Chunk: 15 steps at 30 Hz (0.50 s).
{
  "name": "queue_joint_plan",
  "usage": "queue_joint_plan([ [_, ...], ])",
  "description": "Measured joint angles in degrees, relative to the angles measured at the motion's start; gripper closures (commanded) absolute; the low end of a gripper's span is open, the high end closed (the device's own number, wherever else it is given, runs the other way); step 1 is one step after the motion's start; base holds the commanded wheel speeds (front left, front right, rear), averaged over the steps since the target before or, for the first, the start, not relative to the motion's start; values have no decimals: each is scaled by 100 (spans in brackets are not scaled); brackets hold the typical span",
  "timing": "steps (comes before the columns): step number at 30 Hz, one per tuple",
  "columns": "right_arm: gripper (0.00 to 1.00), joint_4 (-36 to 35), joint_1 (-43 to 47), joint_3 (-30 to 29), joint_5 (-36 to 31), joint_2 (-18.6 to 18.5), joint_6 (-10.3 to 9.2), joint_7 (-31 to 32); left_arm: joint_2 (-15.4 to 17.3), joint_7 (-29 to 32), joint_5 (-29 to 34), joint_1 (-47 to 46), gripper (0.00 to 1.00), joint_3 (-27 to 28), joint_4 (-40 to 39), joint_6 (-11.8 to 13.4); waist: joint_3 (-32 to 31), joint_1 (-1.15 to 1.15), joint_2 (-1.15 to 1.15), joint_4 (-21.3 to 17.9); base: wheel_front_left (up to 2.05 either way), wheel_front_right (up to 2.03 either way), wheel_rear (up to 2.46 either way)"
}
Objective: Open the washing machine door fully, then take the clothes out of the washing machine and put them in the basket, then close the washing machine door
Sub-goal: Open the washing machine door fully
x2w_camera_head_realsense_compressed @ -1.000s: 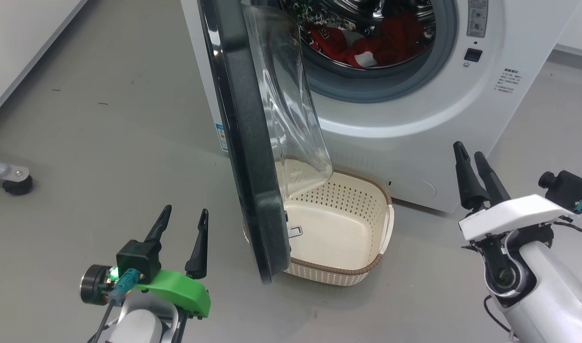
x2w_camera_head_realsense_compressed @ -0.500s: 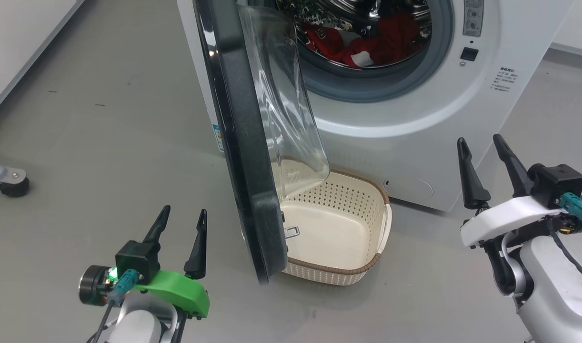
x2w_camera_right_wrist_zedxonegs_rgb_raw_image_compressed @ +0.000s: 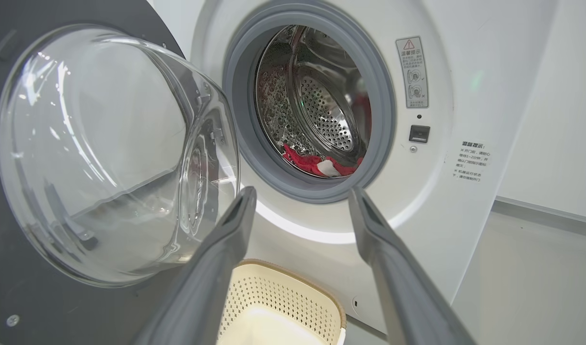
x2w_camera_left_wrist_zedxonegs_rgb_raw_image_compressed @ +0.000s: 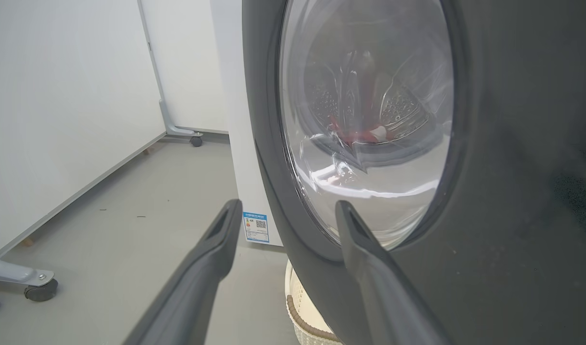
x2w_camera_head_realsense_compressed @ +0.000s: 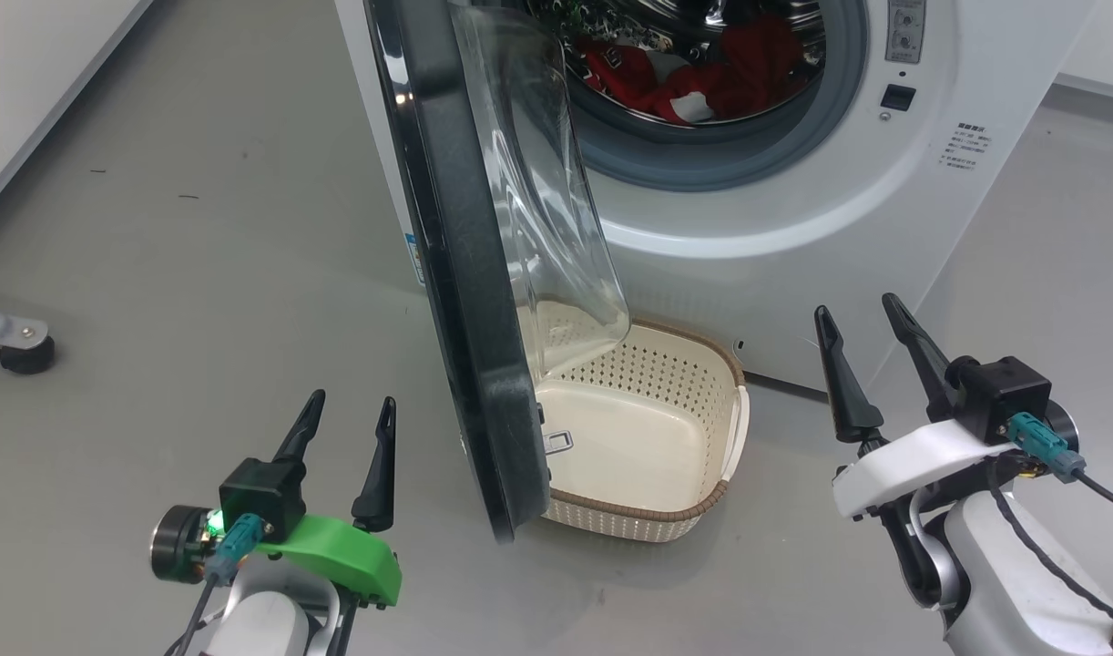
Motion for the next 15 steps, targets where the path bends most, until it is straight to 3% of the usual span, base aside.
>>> queue_joint_plan([
  [15, 0, 21, 204, -316, -375, 243, -22, 0, -1, 45, 0, 1, 0, -8, -10, 8, 9, 0, 0, 11, 0, 0, 0],
])
